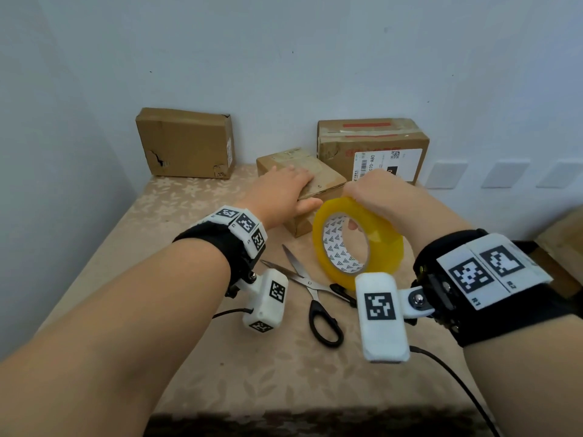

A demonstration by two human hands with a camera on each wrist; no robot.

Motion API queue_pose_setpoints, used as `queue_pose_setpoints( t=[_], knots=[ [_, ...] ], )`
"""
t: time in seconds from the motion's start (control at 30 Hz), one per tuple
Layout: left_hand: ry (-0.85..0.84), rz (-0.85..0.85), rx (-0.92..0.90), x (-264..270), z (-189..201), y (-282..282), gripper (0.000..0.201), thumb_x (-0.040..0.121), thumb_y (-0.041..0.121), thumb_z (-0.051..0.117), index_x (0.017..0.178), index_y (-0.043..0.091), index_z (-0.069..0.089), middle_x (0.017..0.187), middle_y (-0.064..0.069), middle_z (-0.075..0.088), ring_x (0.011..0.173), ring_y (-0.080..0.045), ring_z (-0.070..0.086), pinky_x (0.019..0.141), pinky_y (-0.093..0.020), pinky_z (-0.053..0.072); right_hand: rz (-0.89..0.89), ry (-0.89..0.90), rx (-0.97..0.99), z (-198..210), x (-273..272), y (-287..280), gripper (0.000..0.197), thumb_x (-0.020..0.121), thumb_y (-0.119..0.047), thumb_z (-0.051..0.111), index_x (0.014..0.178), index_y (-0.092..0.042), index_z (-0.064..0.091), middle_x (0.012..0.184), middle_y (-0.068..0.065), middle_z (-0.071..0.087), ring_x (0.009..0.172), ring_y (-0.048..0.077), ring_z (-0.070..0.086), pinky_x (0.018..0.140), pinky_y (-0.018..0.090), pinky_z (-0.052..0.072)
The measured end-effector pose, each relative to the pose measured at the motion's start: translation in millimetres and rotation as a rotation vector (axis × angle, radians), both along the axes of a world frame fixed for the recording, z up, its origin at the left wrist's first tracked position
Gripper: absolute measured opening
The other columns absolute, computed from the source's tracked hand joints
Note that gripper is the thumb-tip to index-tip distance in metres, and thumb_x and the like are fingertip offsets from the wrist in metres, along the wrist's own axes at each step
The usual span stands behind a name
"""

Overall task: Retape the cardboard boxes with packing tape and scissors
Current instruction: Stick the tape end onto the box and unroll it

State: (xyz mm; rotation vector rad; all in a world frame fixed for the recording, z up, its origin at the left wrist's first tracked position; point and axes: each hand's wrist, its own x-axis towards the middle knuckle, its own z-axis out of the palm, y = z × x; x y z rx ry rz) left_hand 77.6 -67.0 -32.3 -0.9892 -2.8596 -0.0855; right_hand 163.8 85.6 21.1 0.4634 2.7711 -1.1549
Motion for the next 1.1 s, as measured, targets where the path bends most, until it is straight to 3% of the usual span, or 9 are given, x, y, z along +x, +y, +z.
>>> queue_pose_setpoints(
  t=[0.17,0.4,0.57,0.67,0.77,0.87,0.93,1.0,1.1],
  knots=[
    [0.000,-0.008,-0.117,-3,0,-1,0.069,0.095,0.051,0.038,0.150,0.014,0.021,0.157,-0.005,0.021,0.144,-0.023,0.018,0.118,-0.044,0.013,-0.052,-0.034,-0.168,-5,2,5,0.033,0.088,-0.045,0.059,0.098,-0.014,0.065,0.098,0.011,0.072,0.094,0.025,0.067,0.089,0.041,0.053],
    [0.017,0.019,-0.182,-1,-3,3,0.059,0.101,0.045,0.018,0.152,0.015,0.014,0.159,-0.004,0.016,0.146,-0.024,0.014,0.117,-0.041,0.008,-0.098,-0.022,-0.339,-8,3,4,0.027,0.085,-0.039,0.066,0.098,-0.016,0.062,0.105,0.013,0.069,0.101,0.030,0.065,0.095,0.049,0.051],
    [-0.146,0.005,0.160,13,15,-11,0.056,0.103,0.040,0.018,0.149,0.009,0.024,0.156,-0.008,0.022,0.145,-0.025,0.014,0.117,-0.039,0.009,-0.092,0.012,-0.377,-7,3,-4,0.025,0.087,-0.039,0.066,0.095,-0.017,0.059,0.103,0.010,0.066,0.096,0.028,0.064,0.093,0.046,0.052],
    [-0.214,0.151,0.562,41,29,-17,0.062,0.098,0.052,0.025,0.129,0.002,0.046,0.123,-0.015,0.053,0.121,-0.032,0.046,0.102,-0.040,0.034,-0.088,0.033,-0.464,-9,7,-11,0.027,0.091,-0.035,0.062,0.104,-0.012,0.060,0.104,0.009,0.066,0.096,0.027,0.065,0.091,0.046,0.053],
    [-0.625,0.245,0.763,72,39,-18,0.073,0.081,0.075,0.037,0.114,0.011,0.051,0.095,-0.008,0.065,0.086,-0.021,0.067,0.079,-0.035,0.056,-0.096,0.038,-0.775,-8,13,-29,0.026,0.098,-0.017,0.052,0.117,0.000,0.059,0.106,0.019,0.066,0.088,0.033,0.066,0.082,0.052,0.056],
    [-0.770,0.231,0.833,86,39,-25,0.077,0.066,0.076,0.063,0.115,0.018,0.057,0.102,0.000,0.070,0.091,-0.015,0.069,0.080,-0.035,0.057,-0.072,0.009,-1.087,-5,18,-47,0.031,0.097,-0.002,0.042,0.124,0.004,0.057,0.119,0.026,0.063,0.097,0.037,0.066,0.074,0.051,0.058],
    [-0.724,0.228,0.892,87,37,-36,0.049,0.074,0.047,0.076,0.106,0.013,0.063,0.095,-0.001,0.071,0.088,-0.014,0.067,0.080,-0.031,0.053,0.020,-0.047,-1.023,-1,22,-51,0.032,0.100,-0.010,0.040,0.125,0.003,0.055,0.117,0.024,0.065,0.091,0.031,0.067,0.072,0.040,0.059],
    [-0.636,0.279,0.879,89,40,-48,0.030,0.079,0.024,0.074,0.102,0.009,0.064,0.089,-0.005,0.067,0.078,-0.014,0.062,0.070,-0.027,0.048,0.097,-0.040,-0.732,4,25,-49,0.030,0.101,-0.017,0.041,0.121,-0.001,0.058,0.098,0.018,0.070,0.080,0.024,0.068,0.067,0.030,0.057],
    [-0.485,0.356,0.729,87,43,-63,0.039,0.079,0.022,0.070,0.116,0.017,0.059,0.101,-0.002,0.060,0.083,-0.011,0.055,0.063,-0.023,0.044,0.083,0.209,-0.305,-5,14,-36,0.028,0.098,-0.017,0.048,0.123,-0.013,0.059,0.096,0.007,0.066,0.086,0.018,0.062,0.071,0.026,0.051]
  ],
)
